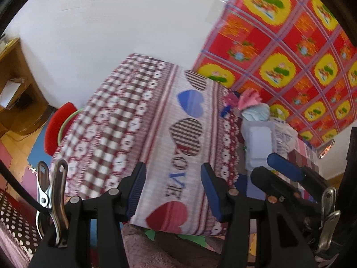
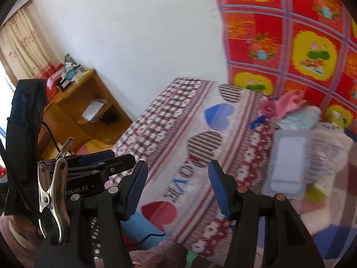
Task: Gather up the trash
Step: 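Close the left tool on the clear plastic tray while the right tool approaches the white tissue roll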
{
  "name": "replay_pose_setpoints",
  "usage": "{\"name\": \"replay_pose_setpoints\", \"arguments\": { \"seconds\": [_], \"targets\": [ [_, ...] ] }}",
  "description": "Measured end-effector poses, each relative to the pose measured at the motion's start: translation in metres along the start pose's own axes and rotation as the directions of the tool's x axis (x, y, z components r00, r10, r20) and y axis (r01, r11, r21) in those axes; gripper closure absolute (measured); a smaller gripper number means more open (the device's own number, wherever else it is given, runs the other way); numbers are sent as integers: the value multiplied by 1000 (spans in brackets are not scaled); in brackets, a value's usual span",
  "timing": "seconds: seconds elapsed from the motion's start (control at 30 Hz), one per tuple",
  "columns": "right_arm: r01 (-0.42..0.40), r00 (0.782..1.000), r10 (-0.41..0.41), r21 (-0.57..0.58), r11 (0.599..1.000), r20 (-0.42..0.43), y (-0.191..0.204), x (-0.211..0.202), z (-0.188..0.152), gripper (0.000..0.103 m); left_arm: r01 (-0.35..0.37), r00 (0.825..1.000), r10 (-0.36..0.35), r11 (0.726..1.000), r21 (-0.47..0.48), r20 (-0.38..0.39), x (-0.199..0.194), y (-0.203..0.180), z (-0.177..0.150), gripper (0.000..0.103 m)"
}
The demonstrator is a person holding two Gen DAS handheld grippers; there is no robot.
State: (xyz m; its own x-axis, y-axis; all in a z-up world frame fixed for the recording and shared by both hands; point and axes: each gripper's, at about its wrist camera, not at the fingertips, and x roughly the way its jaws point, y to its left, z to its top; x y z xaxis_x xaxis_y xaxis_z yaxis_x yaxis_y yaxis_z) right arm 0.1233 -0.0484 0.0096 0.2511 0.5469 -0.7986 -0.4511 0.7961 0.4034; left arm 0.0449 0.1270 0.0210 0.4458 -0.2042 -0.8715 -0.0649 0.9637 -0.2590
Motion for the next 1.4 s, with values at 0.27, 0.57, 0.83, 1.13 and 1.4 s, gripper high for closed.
{"name": "replay_pose_setpoints", "arguments": {
  "seconds": [0.27,0.57,0.83,1.13,1.4],
  "targets": [
    [64,998,-64,79,995,5,-50,-22,-17,45,43,998,-41,997,70,-40,19,-53,12,50],
    [127,992,-129,142,982,4,-100,-35,-32,45,78,994,-68,990,115,-91,47,-100,13,47],
    [163,986,-165,187,969,-4,-132,-43,-45,45,111,987,-90,981,157,-135,69,-132,15,36],
    [223,974,-222,243,944,-30,-165,-50,-61,45,160,974,-131,976,149,-187,95,-155,18,20],
    [247,969,-240,273,930,-58,-187,-51,-72,45,178,971,-141,966,188,-192,116,-180,19,6]
  ]
}}
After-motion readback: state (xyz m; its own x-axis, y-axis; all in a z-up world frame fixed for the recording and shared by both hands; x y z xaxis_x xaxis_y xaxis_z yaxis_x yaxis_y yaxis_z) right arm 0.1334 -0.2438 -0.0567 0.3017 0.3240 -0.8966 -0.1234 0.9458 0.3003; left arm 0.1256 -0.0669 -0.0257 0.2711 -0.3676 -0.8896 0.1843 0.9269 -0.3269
